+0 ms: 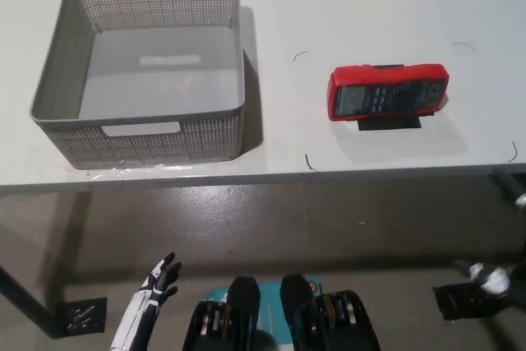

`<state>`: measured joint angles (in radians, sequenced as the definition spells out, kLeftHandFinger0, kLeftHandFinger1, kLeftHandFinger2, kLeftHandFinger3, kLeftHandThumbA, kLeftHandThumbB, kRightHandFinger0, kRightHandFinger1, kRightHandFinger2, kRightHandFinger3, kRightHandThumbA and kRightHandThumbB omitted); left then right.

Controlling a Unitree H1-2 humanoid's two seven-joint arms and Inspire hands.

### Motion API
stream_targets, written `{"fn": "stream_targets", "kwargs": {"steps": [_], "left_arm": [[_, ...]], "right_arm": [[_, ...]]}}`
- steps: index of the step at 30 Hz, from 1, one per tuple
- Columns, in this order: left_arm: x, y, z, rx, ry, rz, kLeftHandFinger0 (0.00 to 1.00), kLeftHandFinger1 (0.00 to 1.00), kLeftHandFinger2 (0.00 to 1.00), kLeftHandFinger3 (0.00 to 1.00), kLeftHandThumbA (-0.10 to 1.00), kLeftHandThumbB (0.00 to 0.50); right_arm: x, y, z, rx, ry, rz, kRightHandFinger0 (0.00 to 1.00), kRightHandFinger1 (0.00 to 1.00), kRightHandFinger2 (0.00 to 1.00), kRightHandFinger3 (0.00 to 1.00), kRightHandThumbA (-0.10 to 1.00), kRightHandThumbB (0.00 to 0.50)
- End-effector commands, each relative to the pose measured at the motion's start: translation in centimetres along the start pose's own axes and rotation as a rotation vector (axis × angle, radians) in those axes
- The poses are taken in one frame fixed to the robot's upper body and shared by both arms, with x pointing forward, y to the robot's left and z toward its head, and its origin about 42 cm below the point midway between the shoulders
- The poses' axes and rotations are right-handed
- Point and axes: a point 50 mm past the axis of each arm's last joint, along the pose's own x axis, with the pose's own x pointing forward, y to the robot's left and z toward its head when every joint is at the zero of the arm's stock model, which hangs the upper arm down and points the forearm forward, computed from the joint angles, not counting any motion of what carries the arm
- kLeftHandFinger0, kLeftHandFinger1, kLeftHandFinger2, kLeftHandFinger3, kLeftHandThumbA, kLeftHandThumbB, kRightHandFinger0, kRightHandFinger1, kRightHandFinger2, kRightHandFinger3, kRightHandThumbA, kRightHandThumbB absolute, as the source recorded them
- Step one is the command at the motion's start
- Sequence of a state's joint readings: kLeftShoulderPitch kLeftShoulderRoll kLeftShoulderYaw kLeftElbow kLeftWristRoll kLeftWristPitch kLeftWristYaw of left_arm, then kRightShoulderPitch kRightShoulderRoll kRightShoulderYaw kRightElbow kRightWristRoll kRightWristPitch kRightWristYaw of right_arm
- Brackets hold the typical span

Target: Use the right hand to pick up a multimeter on the right side and put it into a container on the left side

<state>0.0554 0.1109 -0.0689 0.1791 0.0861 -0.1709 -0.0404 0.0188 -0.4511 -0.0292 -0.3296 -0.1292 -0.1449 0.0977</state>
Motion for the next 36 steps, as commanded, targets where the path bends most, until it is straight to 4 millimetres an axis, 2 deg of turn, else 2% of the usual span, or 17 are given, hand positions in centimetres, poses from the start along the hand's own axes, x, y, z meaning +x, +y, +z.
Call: {"fn": "stream_targets", "kwargs": {"steps": [1,3,4,7,8,9,10,15,20,21,24,25,27,30,31,33,36], "left_arm": [[-0.1,0.5,0.7,0.018,-0.073,-0.008,1.00,1.00,1.00,1.00,1.00,0.404],[-0.1,0.4,0.6,0.023,-0.071,-0.009,1.00,1.00,1.00,1.00,1.00,0.405],[-0.1,0.4,0.6,0.029,-0.072,-0.012,1.00,1.00,1.00,1.00,1.00,0.408],[-0.1,0.4,0.6,0.012,-0.074,-0.019,1.00,1.00,1.00,1.00,1.00,0.403],[0.0,0.5,0.7,0.019,-0.072,-0.017,1.00,1.00,1.00,1.00,1.00,0.404],[0.0,0.5,0.7,0.021,-0.072,-0.017,1.00,1.00,1.00,1.00,1.00,0.406],[0.0,0.6,0.7,0.028,-0.075,-0.017,1.00,1.00,1.00,1.00,1.00,0.412],[-0.1,0.5,0.6,0.019,-0.079,-0.011,1.00,1.00,1.00,1.00,1.00,0.406],[0.0,0.4,0.8,0.019,-0.081,-0.012,1.00,1.00,1.00,1.00,1.00,0.414],[0.1,0.6,0.8,0.019,-0.084,-0.004,1.00,1.00,1.00,1.00,1.00,0.409],[0.1,0.6,0.8,0.019,-0.084,-0.003,1.00,1.00,1.00,1.00,1.00,0.410],[0.1,0.4,0.8,0.006,-0.086,-0.004,1.00,1.00,1.00,1.00,1.00,0.408],[0.0,0.4,0.9,0.004,-0.086,-0.008,1.00,1.00,1.00,1.00,1.00,0.420],[0.0,0.4,0.9,0.004,-0.086,-0.008,1.00,1.00,1.00,1.00,1.00,0.421],[-0.2,0.3,0.8,0.012,-0.084,-0.013,1.00,1.00,1.00,1.00,1.00,0.432],[-0.2,0.3,0.8,0.011,-0.084,-0.010,1.00,1.00,1.00,1.00,1.00,0.424],[-0.2,0.3,0.8,0.011,-0.084,-0.013,1.00,1.00,1.00,1.00,1.00,0.415]], "right_arm": [[5.7,-7.7,6.2,-0.302,-0.064,0.083,1.00,1.00,1.00,1.00,1.00,0.500],[8.2,-9.5,7.7,-0.333,-0.069,0.098,1.00,1.00,1.00,1.00,1.00,0.484],[10.2,-10.8,8.8,-0.370,-0.068,0.120,1.00,1.00,1.00,1.00,1.00,0.481],[13.4,-12.6,10.3,-0.426,-0.048,0.152,1.00,1.00,1.00,1.00,1.00,0.465],[15.3,-13.4,10.8,-0.445,-0.035,0.169,1.00,1.00,1.00,1.00,1.00,0.462],[16.2,-13.6,11.1,-0.455,-0.030,0.177,1.00,1.00,1.00,1.00,1.00,0.461],[19.2,-14.1,11.7,-0.486,-0.007,0.204,1.00,1.00,1.00,1.00,1.00,0.460],[25.5,-14.4,12.8,-0.543,0.038,0.282,1.00,1.00,1.00,1.00,1.00,0.487],[31.0,-13.4,14.5,-0.622,0.096,0.330,1.00,1.00,1.00,1.00,1.00,0.496],[32.8,-12.8,15.0,-0.640,0.116,0.343,1.00,1.00,1.00,1.00,1.00,0.494],[33.1,-12.8,15.0,-0.646,0.123,0.349,1.00,1.00,1.00,1.00,1.00,0.495],[35.9,-11.4,14.8,-0.683,0.184,0.369,1.00,1.00,1.00,1.00,1.00,0.499],[37.4,-10.5,14.6,-0.706,0.219,0.391,1.00,1.00,1.00,1.00,1.00,0.500],[37.6,-10.5,14.6,-0.710,0.224,0.396,1.00,1.00,1.00,1.00,1.00,0.500],[39.4,-9.1,14.5,-0.720,0.262,0.444,1.00,1.00,1.00,1.00,1.00,0.500],[41.2,-7.6,14.4,-0.734,0.299,0.491,1.00,1.00,1.00,1.00,1.00,0.500],[41.9,-7.0,14.3,-0.749,0.325,0.509,1.00,1.00,1.00,1.00,1.00,0.500]]}}
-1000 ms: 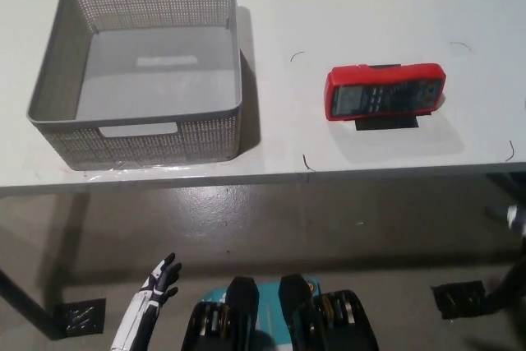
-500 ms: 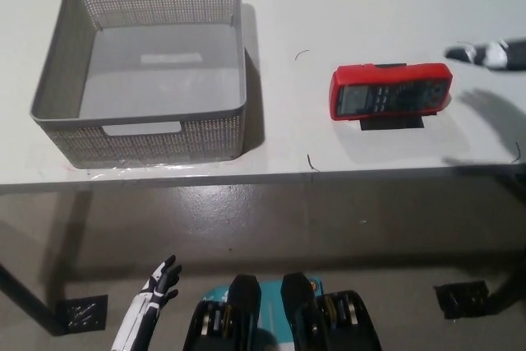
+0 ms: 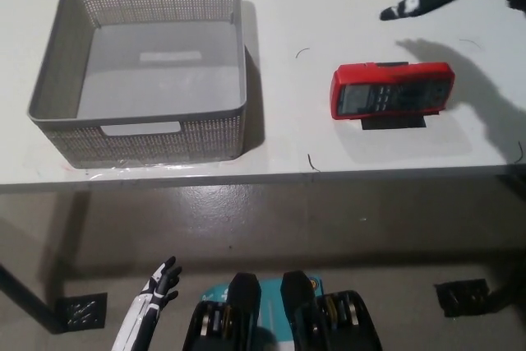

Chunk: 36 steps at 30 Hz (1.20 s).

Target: Use the right hand to pick up a multimeter on the right side and put it into a container on the left side

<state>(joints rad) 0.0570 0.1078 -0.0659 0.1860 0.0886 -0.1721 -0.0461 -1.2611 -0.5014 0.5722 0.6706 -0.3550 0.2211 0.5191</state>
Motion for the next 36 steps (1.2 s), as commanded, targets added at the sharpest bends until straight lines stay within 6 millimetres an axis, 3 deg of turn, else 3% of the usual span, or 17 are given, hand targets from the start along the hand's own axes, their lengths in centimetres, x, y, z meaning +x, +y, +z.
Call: {"fn": "stream_targets", "kwargs": {"steps": [1,7,9,14,16,25,29,30,36], "left_arm": [[0.0,0.2,1.1,0.013,-0.091,-0.015,1.00,1.00,1.00,1.00,1.00,0.413],[0.0,0.2,1.0,0.020,-0.099,-0.016,1.00,1.00,1.00,1.00,1.00,0.414],[0.0,0.2,1.2,0.020,-0.102,-0.016,1.00,1.00,1.00,1.00,1.00,0.410],[0.1,0.2,1.4,0.018,-0.107,-0.019,1.00,1.00,1.00,1.00,1.00,0.410],[0.2,0.4,1.5,0.025,-0.105,-0.019,1.00,1.00,1.00,1.00,1.00,0.422],[0.4,0.4,1.5,0.023,-0.103,-0.020,1.00,1.00,1.00,1.00,1.00,0.445],[0.3,0.3,1.6,0.029,-0.102,-0.025,1.00,1.00,1.00,1.00,1.00,0.440],[0.3,0.3,1.6,0.031,-0.104,-0.021,1.00,1.00,1.00,1.00,1.00,0.450],[0.3,0.3,1.6,0.020,-0.098,-0.025,1.00,1.00,1.00,1.00,1.00,0.455]], "right_arm": [[1.7,-7.0,5.1,-0.187,0.107,0.027,1.00,1.00,1.00,1.00,1.00,0.500],[3.0,-6.3,5.6,-0.183,0.147,0.067,1.00,1.00,1.00,1.00,0.99,0.500],[4.0,-4.5,5.6,-0.134,0.237,0.106,1.00,1.00,1.00,1.00,0.90,0.500],[4.4,-3.8,5.3,-0.090,0.276,0.124,1.00,1.00,1.00,1.00,0.83,0.500],[4.7,-2.9,4.9,-0.112,0.283,0.156,1.00,1.00,1.00,1.00,0.87,0.500],[4.8,-2.3,4.1,-0.100,0.289,0.173,1.00,1.00,1.00,1.00,0.84,0.500],[4.9,-1.4,3.6,-0.146,0.282,0.218,1.00,1.00,1.00,1.00,0.92,0.500],[5.0,-1.1,3.5,-0.188,0.300,0.231,1.00,1.00,1.00,1.00,0.98,0.500],[5.0,-0.6,3.0,-0.196,0.311,0.251,1.00,1.00,1.00,1.00,0.95,0.500]]}}
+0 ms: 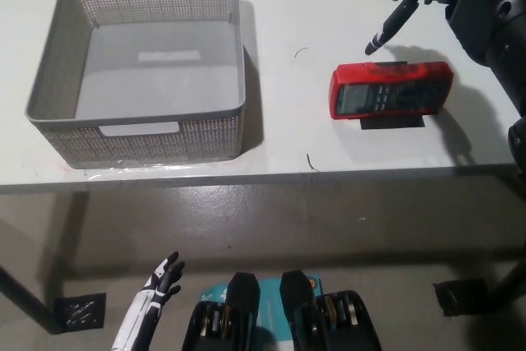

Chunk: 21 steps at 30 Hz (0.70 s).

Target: Use the right hand to pick up a multimeter on the right side and put it into a container on the left side

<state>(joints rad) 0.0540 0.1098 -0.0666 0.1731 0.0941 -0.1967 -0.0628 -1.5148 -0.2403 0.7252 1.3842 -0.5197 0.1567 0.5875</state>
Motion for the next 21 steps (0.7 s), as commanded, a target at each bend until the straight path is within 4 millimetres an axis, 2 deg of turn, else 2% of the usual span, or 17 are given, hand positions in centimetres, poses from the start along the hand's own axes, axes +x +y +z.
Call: {"fn": "stream_targets", "kwargs": {"steps": [1,3,7,8,11,13,16,18,19,21], "left_arm": [[0.2,0.3,1.0,0.010,-0.058,-0.008,1.00,1.00,1.00,1.00,1.00,0.455],[0.3,0.4,1.1,0.005,-0.063,-0.009,1.00,1.00,1.00,1.00,1.00,0.453],[0.4,0.5,1.2,0.009,-0.065,-0.010,1.00,1.00,1.00,1.00,1.00,0.448],[0.5,0.5,1.2,0.009,-0.065,-0.008,1.00,1.00,1.00,1.00,1.00,0.449],[0.4,0.4,1.0,0.013,-0.069,-0.016,1.00,1.00,1.00,1.00,1.00,0.438],[0.4,0.4,1.0,0.013,-0.069,-0.016,1.00,1.00,1.00,1.00,1.00,0.437],[0.5,0.7,1.1,0.016,-0.065,-0.019,1.00,1.00,1.00,1.00,1.00,0.442],[0.5,0.7,1.0,0.015,-0.066,-0.017,1.00,1.00,1.00,1.00,1.00,0.440],[0.5,0.6,1.1,0.020,-0.066,-0.023,1.00,1.00,1.00,1.00,1.00,0.441],[0.6,0.4,1.2,0.016,-0.066,-0.024,1.00,1.00,1.00,1.00,1.00,0.445]], "right_arm": [[-1.4,-2.4,0.1,-0.063,-0.007,-0.028,1.00,1.00,1.00,1.00,0.95,0.500],[-1.3,-1.9,-0.7,-0.088,-0.021,0.060,1.00,1.00,1.00,1.00,1.00,0.462],[-1.2,-1.6,-0.9,-0.076,-0.033,0.077,1.00,1.00,1.00,1.00,1.00,0.439],[-1.1,-1.5,-0.9,-0.070,-0.031,0.079,1.00,1.00,1.00,1.00,1.00,0.440],[-0.6,-0.8,-0.9,-0.073,0.007,0.069,1.00,1.00,1.00,1.00,0.97,0.500],[-0.6,-0.8,-0.9,-0.074,0.007,0.069,1.00,1.00,1.00,1.00,0.97,0.500],[0.4,0.9,-0.6,-0.108,0.027,0.038,1.00,1.00,1.00,1.00,0.96,0.500],[0.6,1.2,-0.6,-0.118,0.033,0.031,1.00,1.00,1.00,1.00,0.97,0.500],[1.1,2.2,-0.6,-0.127,0.000,0.086,1.00,1.00,1.00,1.00,1.00,0.500],[1.4,3.1,-0.6,-0.074,-0.034,0.106,1.00,1.00,1.00,1.00,0.95,0.500]]}}
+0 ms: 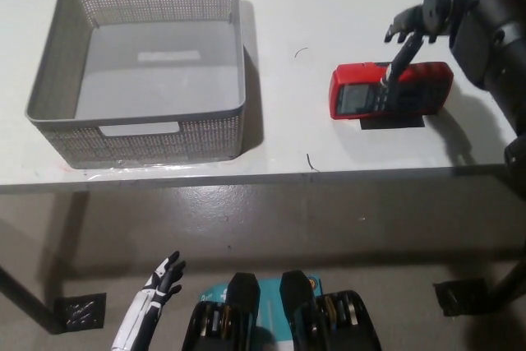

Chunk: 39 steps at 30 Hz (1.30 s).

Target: Use the right hand to pick up a multimeter on the right side and put it into a container on the left side

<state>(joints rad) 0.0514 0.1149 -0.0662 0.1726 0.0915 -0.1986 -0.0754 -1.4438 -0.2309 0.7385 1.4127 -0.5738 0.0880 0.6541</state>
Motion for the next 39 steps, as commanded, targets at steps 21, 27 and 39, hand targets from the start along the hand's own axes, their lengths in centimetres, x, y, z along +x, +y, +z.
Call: {"fn": "stream_targets", "kwargs": {"steps": [21,27,39], "left_arm": [[-0.2,-1.9,0.5,-0.017,-0.050,-0.067,1.00,1.00,1.00,1.00,1.00,0.444],[0.1,-1.5,0.6,-0.003,-0.067,-0.070,1.00,1.00,1.00,1.00,1.00,0.430],[-0.4,-1.4,0.1,0.006,-0.052,-0.056,1.00,1.00,1.00,1.00,1.00,0.430]], "right_arm": [[5.8,10.1,-1.2,0.131,-0.066,-0.362,0.61,0.72,0.77,0.80,0.00,0.294],[5.8,10.5,-3.1,0.286,-0.111,-0.520,0.04,0.55,0.94,1.00,-0.10,0.150],[3.9,6.5,-3.6,0.646,-0.247,-0.660,0.09,0.50,0.90,0.89,-0.10,0.128]]}}
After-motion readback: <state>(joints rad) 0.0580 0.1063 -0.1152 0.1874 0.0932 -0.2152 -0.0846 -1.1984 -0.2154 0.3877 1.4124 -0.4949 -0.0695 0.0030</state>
